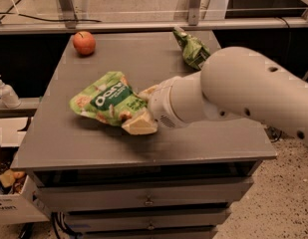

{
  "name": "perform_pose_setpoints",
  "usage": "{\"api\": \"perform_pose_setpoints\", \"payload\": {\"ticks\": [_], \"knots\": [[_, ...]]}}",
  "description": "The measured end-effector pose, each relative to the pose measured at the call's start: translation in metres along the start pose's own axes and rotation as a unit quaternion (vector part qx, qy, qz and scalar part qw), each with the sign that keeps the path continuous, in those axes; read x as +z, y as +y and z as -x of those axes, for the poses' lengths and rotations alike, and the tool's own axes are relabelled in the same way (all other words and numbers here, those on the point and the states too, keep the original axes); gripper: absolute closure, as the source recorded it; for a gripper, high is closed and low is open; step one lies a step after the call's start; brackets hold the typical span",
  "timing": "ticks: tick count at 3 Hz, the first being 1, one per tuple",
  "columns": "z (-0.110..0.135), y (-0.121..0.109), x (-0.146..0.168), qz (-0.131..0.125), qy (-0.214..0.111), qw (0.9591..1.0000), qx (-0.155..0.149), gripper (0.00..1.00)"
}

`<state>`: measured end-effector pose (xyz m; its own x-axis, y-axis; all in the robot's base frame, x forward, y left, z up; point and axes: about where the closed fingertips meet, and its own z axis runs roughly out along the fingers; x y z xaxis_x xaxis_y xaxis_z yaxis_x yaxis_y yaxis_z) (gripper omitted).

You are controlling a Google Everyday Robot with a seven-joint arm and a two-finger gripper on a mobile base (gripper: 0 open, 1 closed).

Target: Move green rice chip bag near green jalapeno chip bag

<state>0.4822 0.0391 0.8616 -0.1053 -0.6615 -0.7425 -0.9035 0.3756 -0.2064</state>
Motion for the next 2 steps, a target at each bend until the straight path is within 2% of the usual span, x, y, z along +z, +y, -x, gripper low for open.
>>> {"api": "perform_pose_setpoints", "payload": {"ticks": [1,2], "knots": [[-0.0209,-0.0467,-0.0418,-0.045,0.042,0.9981,-0.006,1.0],[-0.0199,-0.0459,-0.0414,-0.044,0.041,0.9982,-0.006,1.0]]}}
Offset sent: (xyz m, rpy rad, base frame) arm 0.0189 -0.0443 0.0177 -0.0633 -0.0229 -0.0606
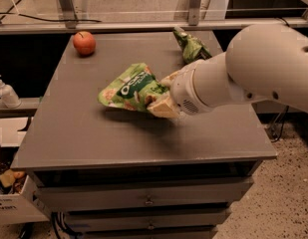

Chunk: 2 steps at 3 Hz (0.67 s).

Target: Move green rice chip bag near green jalapeno chip bag

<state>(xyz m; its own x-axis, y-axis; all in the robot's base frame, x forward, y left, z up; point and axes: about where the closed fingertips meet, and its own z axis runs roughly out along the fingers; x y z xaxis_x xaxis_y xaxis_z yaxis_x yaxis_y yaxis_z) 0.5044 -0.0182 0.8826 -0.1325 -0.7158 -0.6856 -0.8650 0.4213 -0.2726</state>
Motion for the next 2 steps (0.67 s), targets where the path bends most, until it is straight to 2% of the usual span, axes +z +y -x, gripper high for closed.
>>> {"api": "perform_pose_setpoints", "payload": {"ticks": [1,2], "knots": [[-0.012,-0.007,-0.003,-0.012,0.014,0.9998,-0.008,1.0],[-0.038,-0.037,-0.012,-0.035,0.036,0.9987,-0.007,1.0]]}}
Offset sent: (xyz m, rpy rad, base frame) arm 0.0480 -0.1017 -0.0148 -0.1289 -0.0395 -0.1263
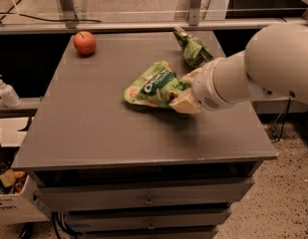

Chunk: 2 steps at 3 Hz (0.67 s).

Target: Move green rice chip bag near green jalapeno chip bag

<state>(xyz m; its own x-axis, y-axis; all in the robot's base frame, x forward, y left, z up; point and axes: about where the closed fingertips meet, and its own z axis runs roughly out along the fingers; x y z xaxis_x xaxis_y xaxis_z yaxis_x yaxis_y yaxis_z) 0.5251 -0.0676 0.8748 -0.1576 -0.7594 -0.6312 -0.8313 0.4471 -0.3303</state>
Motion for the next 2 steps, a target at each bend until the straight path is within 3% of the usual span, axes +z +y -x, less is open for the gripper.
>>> {"api": "perform_pose_setpoints", "payload": {"ticks": [2], "knots": [[-0.048,-0.062,0.005,-0.026,0.035,0.999,0.014,1.0]]}}
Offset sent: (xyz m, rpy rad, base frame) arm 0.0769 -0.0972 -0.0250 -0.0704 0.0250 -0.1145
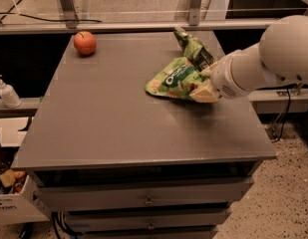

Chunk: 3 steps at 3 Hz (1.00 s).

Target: Move green rice chip bag near green jalapeno chip bag

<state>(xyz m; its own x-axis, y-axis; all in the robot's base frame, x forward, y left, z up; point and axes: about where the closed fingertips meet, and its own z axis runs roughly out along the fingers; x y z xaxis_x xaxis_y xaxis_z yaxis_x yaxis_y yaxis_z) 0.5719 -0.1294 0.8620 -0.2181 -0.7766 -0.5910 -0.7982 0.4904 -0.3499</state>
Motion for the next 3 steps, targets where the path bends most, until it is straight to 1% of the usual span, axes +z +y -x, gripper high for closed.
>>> {"api": "perform_pose_setpoints", "payload": {"ticks": [2,3], "knots": [[-0.018,-0.042,0.028,0.0,0.029,0.9996,0.004,1.0],[-0.02,-0.05,0.034,-0.002,0.035,0.9994,0.006,1.0]]}}
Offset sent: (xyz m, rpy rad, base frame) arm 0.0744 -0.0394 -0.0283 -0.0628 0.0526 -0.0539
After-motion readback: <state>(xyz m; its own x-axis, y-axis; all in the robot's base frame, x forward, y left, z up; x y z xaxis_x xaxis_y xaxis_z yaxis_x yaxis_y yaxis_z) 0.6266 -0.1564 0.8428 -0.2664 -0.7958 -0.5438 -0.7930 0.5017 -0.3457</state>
